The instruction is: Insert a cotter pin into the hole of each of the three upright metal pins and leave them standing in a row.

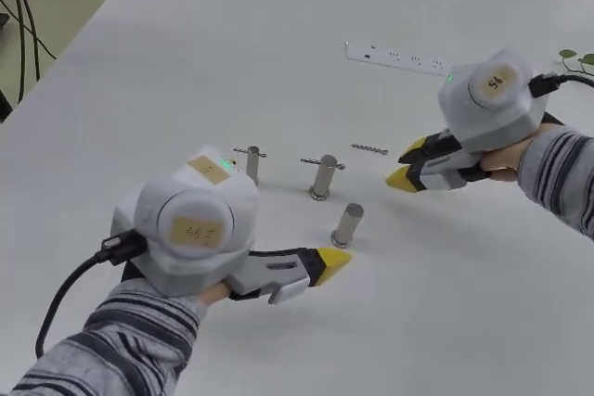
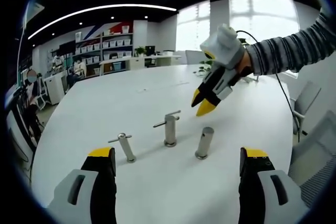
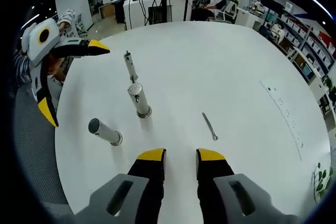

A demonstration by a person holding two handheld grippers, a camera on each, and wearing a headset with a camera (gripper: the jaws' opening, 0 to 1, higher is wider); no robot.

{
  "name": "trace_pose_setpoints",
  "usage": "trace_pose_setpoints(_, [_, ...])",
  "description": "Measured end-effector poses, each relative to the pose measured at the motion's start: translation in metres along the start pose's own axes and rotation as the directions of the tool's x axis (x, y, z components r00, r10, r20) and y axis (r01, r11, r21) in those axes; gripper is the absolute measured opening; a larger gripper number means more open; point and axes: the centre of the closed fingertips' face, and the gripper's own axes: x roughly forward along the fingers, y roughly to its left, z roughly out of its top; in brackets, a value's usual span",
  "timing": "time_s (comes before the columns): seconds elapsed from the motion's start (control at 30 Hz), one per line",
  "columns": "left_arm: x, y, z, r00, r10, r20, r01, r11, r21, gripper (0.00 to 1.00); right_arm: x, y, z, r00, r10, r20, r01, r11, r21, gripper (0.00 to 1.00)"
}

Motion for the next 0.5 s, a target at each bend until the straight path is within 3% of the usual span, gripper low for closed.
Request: trace_pose_setpoints(0.5, [-0.001, 0.003, -0.005, 0.9999, 0.007, -0.010, -0.007, 1.000, -0.007, 0.97, 0.025, -0.044, 0.004, 0.9982, 0.020, -0.057, -0.023, 0.999, -0.047, 0.17])
